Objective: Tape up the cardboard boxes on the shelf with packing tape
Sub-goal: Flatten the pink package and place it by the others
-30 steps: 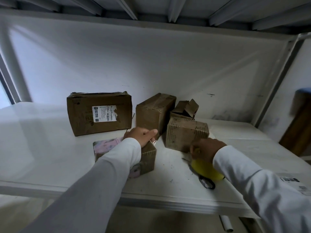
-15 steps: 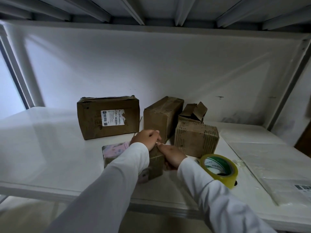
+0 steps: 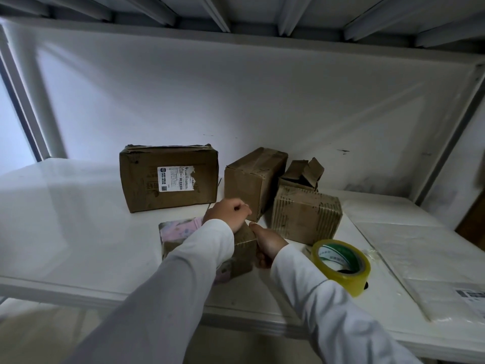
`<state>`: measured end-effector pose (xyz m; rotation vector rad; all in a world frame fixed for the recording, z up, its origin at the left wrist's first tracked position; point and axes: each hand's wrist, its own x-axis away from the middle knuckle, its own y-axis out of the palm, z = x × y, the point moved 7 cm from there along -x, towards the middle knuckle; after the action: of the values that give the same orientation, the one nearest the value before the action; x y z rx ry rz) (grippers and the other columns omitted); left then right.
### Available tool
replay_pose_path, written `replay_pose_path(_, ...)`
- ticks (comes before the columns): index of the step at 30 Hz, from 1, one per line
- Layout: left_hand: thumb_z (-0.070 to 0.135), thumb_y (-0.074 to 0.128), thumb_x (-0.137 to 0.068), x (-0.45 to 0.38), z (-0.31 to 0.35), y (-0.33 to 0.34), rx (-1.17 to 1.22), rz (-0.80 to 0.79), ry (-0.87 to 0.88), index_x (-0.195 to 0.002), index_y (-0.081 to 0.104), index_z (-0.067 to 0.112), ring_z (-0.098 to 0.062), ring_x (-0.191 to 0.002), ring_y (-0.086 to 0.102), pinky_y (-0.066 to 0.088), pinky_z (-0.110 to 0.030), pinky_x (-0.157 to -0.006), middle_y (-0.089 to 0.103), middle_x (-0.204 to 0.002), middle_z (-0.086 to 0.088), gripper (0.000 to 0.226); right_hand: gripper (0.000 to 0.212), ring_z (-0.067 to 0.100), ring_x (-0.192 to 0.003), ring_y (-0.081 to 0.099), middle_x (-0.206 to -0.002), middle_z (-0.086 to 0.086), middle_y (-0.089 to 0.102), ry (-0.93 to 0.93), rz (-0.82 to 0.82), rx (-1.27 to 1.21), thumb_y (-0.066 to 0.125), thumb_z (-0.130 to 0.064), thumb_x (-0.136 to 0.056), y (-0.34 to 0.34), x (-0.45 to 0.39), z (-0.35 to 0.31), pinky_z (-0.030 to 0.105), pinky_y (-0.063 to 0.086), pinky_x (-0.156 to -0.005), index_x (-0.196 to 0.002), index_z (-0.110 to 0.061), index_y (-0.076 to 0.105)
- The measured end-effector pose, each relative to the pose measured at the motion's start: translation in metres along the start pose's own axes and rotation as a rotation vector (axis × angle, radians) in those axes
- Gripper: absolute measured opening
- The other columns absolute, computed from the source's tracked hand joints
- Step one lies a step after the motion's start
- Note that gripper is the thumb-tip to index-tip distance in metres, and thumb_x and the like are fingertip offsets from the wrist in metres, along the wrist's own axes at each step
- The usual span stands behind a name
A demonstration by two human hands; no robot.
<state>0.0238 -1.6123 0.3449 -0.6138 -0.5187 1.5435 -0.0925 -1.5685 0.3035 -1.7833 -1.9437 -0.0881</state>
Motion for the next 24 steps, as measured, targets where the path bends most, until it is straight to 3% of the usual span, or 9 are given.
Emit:
replay_pose_path(2,0.031,0.043,-0.095,0.003,0.001,-0.001,0.001,0.001,-0.002,-0.095,0.068,0.026,-0.019,-0.106,0.055,0.042,-0.034,-0.095,0.065,-0.11,0.004,0.025,0.037,0.02,-0.054,0.047,-0.062,0.01,0.051,-0.004,0.015,0.119,0.041,-0.033,-0.099,-0.002,0.004,0.005,0.025,0.036,-0.049,-0.073,-0.01,0.054)
replay_pose_path(5,0.031,0.043,-0.096,0.006,0.003,-0.002,-0.007,-0.005,0.0,-0.095,0.067,0.026,-0.019,-0.107,0.055,0.042,-0.034,-0.096,0.064,-0.111,0.004,0.025,0.03,0.03,-0.102,0.056,-0.116,0.021,0.058,-0.01,0.05,0.31,0.039,-0.015,-0.1,-0.007,0.002,0.017,0.029,0.042,-0.086,-0.117,0.001,0.057)
replay_pose_path(6,0.031,0.043,-0.096,0.006,0.003,-0.003,-0.008,-0.002,0.0,-0.096,0.067,0.025,-0.019,-0.107,0.055,0.042,-0.034,-0.096,0.064,-0.111,0.004,0.025,0.032,0.029,-0.103,0.056,-0.12,0.022,0.058,-0.017,0.069,0.324,0.04,-0.017,-0.1,-0.01,0.002,0.015,0.03,0.041,-0.091,-0.119,0.001,0.057)
replay_pose_path(10,0.03,0.044,-0.095,0.006,0.004,-0.003,0.0,-0.008,0.003,-0.094,0.067,0.025,-0.019,-0.105,0.055,0.043,-0.036,-0.096,0.064,-0.109,0.004,0.023,0.032,0.024,-0.078,0.061,-0.088,0.012,0.065,-0.151,0.149,0.232,0.042,-0.029,-0.098,-0.025,0.008,-0.02,0.038,0.051,-0.086,-0.082,-0.011,0.062)
replay_pose_path(13,0.028,0.042,-0.095,0.004,0.006,-0.005,0.022,0.019,0.016,-0.089,0.062,0.029,-0.02,-0.103,0.057,0.044,-0.039,-0.097,0.064,-0.106,0.003,0.021,0.042,0.029,-0.095,0.064,-0.102,0.014,0.066,-0.159,0.047,0.333,0.038,-0.041,-0.098,-0.012,0.02,-0.041,0.041,0.052,-0.091,-0.102,-0.007,0.063)
replay_pose_path(16,0.027,0.041,-0.096,0.005,0.007,-0.005,0.022,0.046,0.024,-0.095,0.062,0.026,-0.021,-0.102,0.058,0.046,-0.041,-0.097,0.064,-0.106,0.002,0.021,0.042,0.031,-0.112,0.057,-0.124,0.017,0.056,-0.085,-0.02,0.514,0.035,-0.037,-0.101,0.001,0.023,-0.04,0.039,0.047,-0.099,-0.132,-0.009,0.044)
replay_pose_path(20,0.028,0.042,-0.097,0.009,0.009,-0.01,-0.007,0.11,0.023,-0.104,0.059,0.024,-0.022,-0.099,0.059,0.046,-0.039,-0.096,0.065,-0.107,0.0,0.018,0.054,0.031,-0.109,0.06,-0.122,0.017,0.059,-0.035,-0.03,0.615,0.038,-0.045,-0.098,0.003,0.013,-0.032,0.04,0.05,-0.095,-0.13,-0.002,0.045)
replay_pose_path(24,0.033,0.044,-0.094,0.027,0.015,-0.037,-0.31,0.414,-0.107,-0.118,0.053,0.021,-0.024,-0.12,0.047,0.017,-0.045,-0.112,0.06,-0.119,-0.002,0.028,0.069,0.033,-0.109,0.06,-0.126,0.019,0.057,-0.015,-0.02,0.578,0.036,-0.056,-0.094,0.0,0.004,-0.028,0.042,0.049,-0.096,-0.135,-0.001,0.04)
